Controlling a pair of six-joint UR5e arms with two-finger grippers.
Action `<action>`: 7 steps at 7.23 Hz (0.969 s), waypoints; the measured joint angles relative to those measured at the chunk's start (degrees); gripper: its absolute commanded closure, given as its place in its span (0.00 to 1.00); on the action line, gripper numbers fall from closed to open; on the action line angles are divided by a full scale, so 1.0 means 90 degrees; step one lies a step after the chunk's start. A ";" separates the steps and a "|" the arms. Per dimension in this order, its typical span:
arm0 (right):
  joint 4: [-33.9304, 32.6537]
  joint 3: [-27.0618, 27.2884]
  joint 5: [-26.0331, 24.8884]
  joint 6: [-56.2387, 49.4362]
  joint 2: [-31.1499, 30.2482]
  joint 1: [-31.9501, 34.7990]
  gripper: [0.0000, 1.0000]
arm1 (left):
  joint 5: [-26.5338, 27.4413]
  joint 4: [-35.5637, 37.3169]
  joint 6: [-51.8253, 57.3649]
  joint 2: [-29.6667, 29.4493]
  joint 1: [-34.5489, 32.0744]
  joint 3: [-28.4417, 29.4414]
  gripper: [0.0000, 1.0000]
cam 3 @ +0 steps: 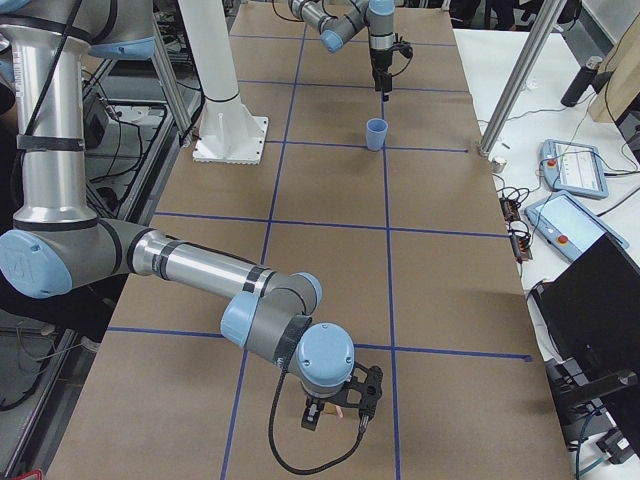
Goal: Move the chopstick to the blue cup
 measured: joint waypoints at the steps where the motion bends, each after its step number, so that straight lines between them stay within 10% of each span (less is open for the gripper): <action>1: 0.0018 -0.0108 -0.0005 0.0346 0.0090 0.0014 0.00 | 0.0003 0.0000 -0.0003 0.0000 0.0000 -0.0001 0.02; 7: 0.1297 -0.1289 -0.0261 0.1407 0.0556 0.0012 0.00 | 0.0024 0.0003 0.0004 0.0019 -0.0003 0.0005 0.02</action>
